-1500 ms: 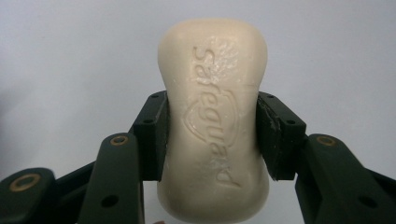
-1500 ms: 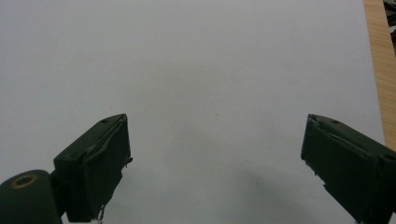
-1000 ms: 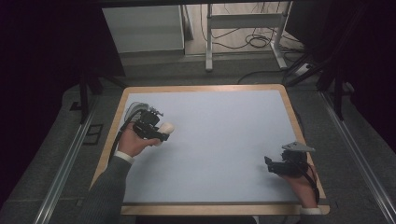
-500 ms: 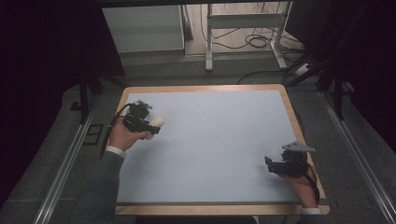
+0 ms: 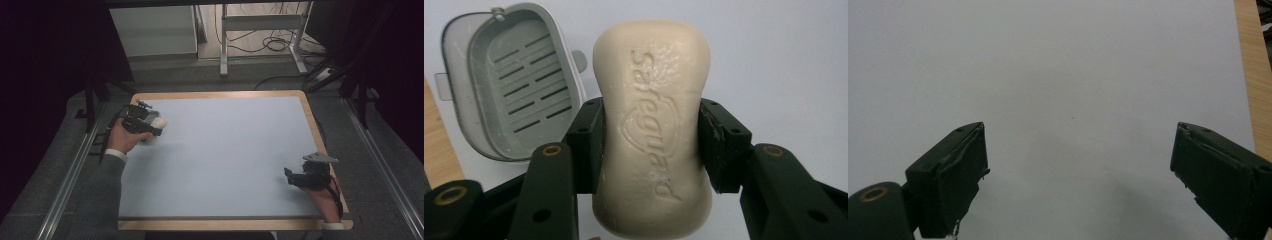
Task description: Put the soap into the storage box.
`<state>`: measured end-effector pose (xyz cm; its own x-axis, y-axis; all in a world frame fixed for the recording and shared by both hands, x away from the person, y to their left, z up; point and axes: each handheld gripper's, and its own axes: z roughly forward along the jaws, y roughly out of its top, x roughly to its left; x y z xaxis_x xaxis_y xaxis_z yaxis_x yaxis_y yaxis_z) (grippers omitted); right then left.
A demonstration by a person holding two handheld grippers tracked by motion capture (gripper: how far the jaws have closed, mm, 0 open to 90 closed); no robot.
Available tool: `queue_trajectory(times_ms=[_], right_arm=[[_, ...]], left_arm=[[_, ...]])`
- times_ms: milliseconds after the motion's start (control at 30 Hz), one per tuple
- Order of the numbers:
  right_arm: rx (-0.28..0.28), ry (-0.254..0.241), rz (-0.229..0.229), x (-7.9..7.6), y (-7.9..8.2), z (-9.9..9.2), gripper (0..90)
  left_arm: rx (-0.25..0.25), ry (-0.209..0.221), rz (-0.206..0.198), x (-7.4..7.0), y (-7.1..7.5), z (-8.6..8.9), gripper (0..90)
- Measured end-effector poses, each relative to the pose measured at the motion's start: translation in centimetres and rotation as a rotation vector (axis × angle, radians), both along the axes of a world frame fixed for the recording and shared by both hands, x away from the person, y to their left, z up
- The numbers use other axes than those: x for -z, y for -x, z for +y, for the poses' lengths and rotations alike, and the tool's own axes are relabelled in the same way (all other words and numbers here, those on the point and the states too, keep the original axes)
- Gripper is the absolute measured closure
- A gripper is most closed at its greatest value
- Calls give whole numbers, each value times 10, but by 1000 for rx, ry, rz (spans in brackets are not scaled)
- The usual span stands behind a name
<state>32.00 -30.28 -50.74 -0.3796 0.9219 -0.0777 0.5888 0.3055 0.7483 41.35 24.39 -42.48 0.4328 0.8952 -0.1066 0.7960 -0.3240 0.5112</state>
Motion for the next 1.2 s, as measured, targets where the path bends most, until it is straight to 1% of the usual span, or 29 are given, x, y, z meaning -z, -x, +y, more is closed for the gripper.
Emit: queue_trajectory(times_ms=[67, 267, 367, 433, 467, 533, 600, 633, 667, 700, 733, 800, 933, 1000, 1067, 1133, 1200], right_arm=[[0, 1, 0, 0, 0, 0, 80], [3, 0, -2, -1, 0, -1, 79], [2, 2, -1, 0, 0, -1, 80], [-2, 2, 2, 0, 1, 0, 80], [-2, 2, 2, 0, 1, 0, 80], [-3, 5, 1, 0, 1, 0, 80], [-1, 6, 0, 0, 1, 0, 79], [-2, 5, 0, 0, 1, 0, 80], [-2, 5, 0, 0, 1, 0, 80], [-8, -3, -3, -1, 1, 0, 79], [-8, -3, -3, -1, 1, 0, 79], [-16, -2, -11, -1, 1, -1, 79], [-13, -4, -11, -1, 1, -1, 79], [-13, -3, -12, -1, 1, -2, 79], [-14, -3, -14, -1, 1, -2, 79], [-17, -2, -15, -1, 1, -2, 79], [-17, -2, -17, -1, 2, -2, 80]], left_arm=[[-1, -11, -3, -2, -1, 1, 496], [-15, -15, -10, -6, -5, 5, 496], [-30, -5, -9, -6, -9, 9, 496], [-44, 3, 5, -2, -15, 14, 496], [-44, 3, 5, -2, -15, 14, 496], [-61, 9, 12, 1, -20, 18, 496], [-89, 13, 26, 6, -27, 24, 496], [-94, 13, 36, 8, -30, 26, 496], [-94, 13, 36, 8, -30, 26, 496], [-110, 10, 47, 13, -35, 31, 496], [-110, 10, 47, 13, -35, 31, 496], [-134, 6, 60, 20, -42, 36, 496], [-144, 2, 63, 23, -46, 37, 496], [-155, -16, 53, 26, -50, 38, 496], [-164, -13, 48, 26, -51, 38, 496], [-176, -17, 56, 31, -56, 39, 496], [-182, -21, 59, 33, -58, 38, 496]])
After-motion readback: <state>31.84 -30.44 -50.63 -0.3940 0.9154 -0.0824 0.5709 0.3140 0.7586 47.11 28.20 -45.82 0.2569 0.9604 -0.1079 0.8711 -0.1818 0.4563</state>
